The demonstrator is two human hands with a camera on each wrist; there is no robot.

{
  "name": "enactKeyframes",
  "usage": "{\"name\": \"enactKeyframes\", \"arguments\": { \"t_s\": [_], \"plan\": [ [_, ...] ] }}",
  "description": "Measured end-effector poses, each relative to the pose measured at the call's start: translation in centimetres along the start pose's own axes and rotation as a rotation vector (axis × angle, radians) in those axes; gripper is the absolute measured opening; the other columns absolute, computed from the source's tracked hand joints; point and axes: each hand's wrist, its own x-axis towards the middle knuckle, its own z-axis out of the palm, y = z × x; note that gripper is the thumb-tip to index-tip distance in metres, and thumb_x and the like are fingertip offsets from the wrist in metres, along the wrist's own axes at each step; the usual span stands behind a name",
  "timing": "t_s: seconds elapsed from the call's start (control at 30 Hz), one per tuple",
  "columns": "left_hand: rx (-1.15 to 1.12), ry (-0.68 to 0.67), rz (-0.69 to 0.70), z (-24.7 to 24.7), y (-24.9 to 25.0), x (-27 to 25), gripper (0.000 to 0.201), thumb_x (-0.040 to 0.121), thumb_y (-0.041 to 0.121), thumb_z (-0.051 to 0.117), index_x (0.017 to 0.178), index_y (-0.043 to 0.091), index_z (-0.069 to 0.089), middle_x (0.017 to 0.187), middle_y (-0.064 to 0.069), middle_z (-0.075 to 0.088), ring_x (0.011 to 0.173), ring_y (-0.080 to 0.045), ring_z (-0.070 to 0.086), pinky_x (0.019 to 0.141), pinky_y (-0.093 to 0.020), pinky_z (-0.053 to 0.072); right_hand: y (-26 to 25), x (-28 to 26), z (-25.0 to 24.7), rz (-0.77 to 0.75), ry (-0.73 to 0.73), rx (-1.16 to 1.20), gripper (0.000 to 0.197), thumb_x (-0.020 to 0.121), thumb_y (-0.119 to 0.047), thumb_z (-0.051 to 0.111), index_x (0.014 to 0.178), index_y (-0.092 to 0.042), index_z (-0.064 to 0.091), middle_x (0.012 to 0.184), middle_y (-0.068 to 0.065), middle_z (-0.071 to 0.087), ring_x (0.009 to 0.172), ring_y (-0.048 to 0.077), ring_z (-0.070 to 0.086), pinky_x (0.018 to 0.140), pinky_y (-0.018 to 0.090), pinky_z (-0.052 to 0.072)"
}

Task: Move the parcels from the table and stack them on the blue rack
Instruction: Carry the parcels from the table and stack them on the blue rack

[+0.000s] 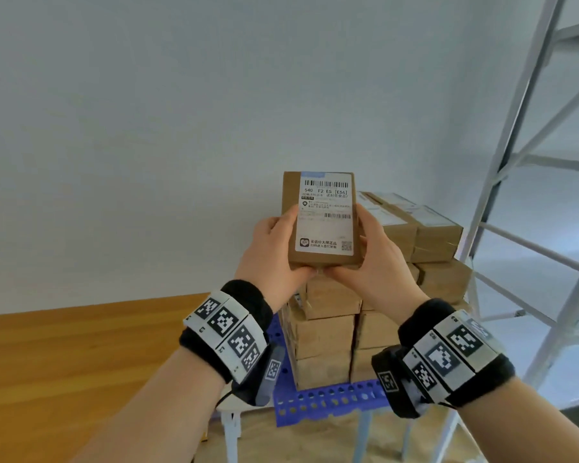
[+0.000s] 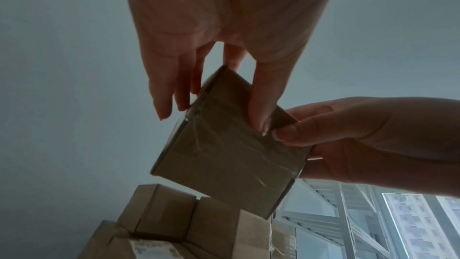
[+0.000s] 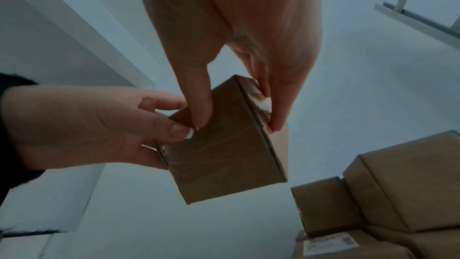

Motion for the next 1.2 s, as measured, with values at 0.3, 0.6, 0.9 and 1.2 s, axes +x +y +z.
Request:
{"name": "enactKeyframes", "arguments": {
  "t_s": [0.3,0.6,0.9,1.2],
  "plan": [
    [0.048,-0.072,-0.164,6.9,1.1,3.4,0.093,0.079,0.035,0.071,0.148,0.03,0.01,0.14,-0.004,0.028,0.124,-0.017,0.04,0.097,-0.019,0.032,7.4,3.6,-2.9,0.056,-0.107,-0.115,0.083,0.074,-0.024,0.076,0.144,-0.021,0.032,0.139,-0.003,0.042,0.12,0.005,0.04,0.092,0.012,0.031],
    [0.09,-0.124,-0.215,9.1,-3.3,8.3,0.091,0.078,0.04,0.07,0.148,0.025,0.016,0.134,-0.002,0.042,0.119,-0.016,0.044,0.095,-0.023,0.036,10.5,8.7,-0.6,-0.036,-0.174,-0.558,0.071,0.078,-0.047,0.067,0.138,-0.02,0.041,0.142,-0.004,0.045,0.138,0.02,0.021,0.112,0.036,0.019],
    [0.148,-0.137,-0.207,11.1,-4.7,10.0,0.073,0.08,0.045,0.066,0.142,0.027,0.034,0.129,0.002,0.052,0.114,-0.013,0.05,0.096,-0.032,0.046,13.1,10.3,-0.7,-0.035,-0.221,-0.605,0.051,0.088,-0.053,0.05,0.132,-0.027,0.048,0.143,-0.006,0.045,0.141,0.02,0.015,0.117,0.041,0.002],
    [0.146,-0.051,-0.261,12.2,-2.5,10.6,0.078,0.078,0.046,0.068,0.144,0.028,0.03,0.139,0.003,0.042,0.126,-0.014,0.039,0.103,-0.029,0.033,19.6,12.7,-6.8,0.135,-0.201,-0.622,0.054,0.092,-0.06,0.033,0.138,-0.033,0.042,0.149,-0.002,0.034,0.144,0.029,0.008,0.115,0.051,-0.005]
  ]
}}
